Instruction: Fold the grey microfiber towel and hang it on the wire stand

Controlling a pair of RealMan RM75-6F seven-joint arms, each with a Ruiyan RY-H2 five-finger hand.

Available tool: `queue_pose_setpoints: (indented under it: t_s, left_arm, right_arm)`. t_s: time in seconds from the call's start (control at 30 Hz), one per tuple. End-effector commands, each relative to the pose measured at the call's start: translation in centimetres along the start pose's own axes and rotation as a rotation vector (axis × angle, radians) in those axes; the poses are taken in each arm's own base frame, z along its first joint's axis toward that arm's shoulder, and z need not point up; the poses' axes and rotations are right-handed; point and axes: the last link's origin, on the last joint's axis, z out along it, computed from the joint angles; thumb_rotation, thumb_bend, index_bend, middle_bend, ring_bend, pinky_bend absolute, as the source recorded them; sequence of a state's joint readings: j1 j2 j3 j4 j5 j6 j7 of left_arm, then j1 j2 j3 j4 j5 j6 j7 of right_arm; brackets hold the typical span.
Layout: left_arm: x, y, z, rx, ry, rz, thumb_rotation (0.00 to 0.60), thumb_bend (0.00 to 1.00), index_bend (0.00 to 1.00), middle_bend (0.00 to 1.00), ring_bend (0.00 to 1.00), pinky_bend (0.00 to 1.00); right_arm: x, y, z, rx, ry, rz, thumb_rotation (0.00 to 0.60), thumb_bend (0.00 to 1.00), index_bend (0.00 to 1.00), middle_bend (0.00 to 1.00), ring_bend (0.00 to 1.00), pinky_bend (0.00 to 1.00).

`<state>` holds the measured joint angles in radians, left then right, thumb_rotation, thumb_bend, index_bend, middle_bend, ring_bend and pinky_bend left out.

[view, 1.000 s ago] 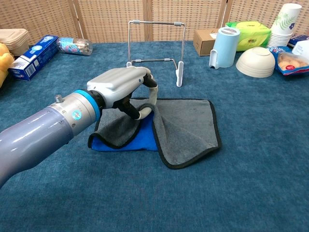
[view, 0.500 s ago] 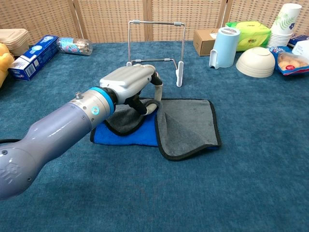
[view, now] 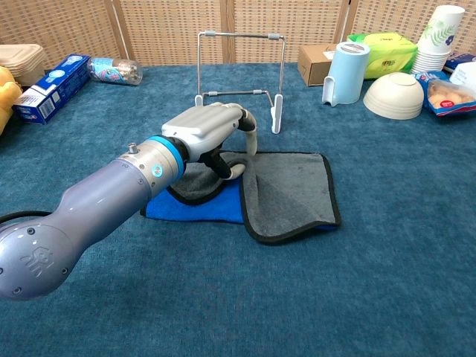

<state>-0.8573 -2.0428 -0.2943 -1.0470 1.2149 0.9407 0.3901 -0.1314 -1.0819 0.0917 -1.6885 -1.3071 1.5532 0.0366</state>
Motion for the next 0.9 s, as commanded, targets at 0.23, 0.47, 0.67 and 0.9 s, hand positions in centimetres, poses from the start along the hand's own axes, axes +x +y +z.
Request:
queue_pose_setpoints:
  t_s: [0.23, 0.47, 0.67, 0.9]
  left_arm:
    - [0.3, -0.2, -0.3, 0.007, 0.031, -0.002, 0.6, 0.41, 0.04, 0.0, 0.0, 0.0]
    - [1.1, -0.2, -0.9, -0.013, 0.059, -0.039, 0.6, 0.41, 0.02, 0.0, 0.0, 0.0]
    - [2.3, -0.3, -3.1, -0.053, 0.073, -0.138, 0.6, 0.41, 0.1, 0.01, 0.0, 0.0]
    - [3.0, -1.8, -6.6, -0.092, 0.067, -0.128, 0.6, 0.41, 0.23, 0.05, 0.0, 0.0]
  right_arm:
    - [0.1, -0.1, 0.0, 0.004, 0.001, 0.004, 0.6, 0.28, 0.08, 0.08, 0.0, 0.0]
    - [0.2, -0.3, -0.1, 0.006, 0.004, 0.003, 0.6, 0.28, 0.08, 0.08, 0.0, 0.0]
    - [0.0, -0.8, 0.1, 0.021, -0.003, 0.002, 0.6, 0.28, 0.08, 0.08, 0.0, 0.0]
    - [-0.5, -1.8, 0.5, 0.044, -0.017, -0.003, 0.6, 0.28, 0.08, 0.08, 0.0, 0.0]
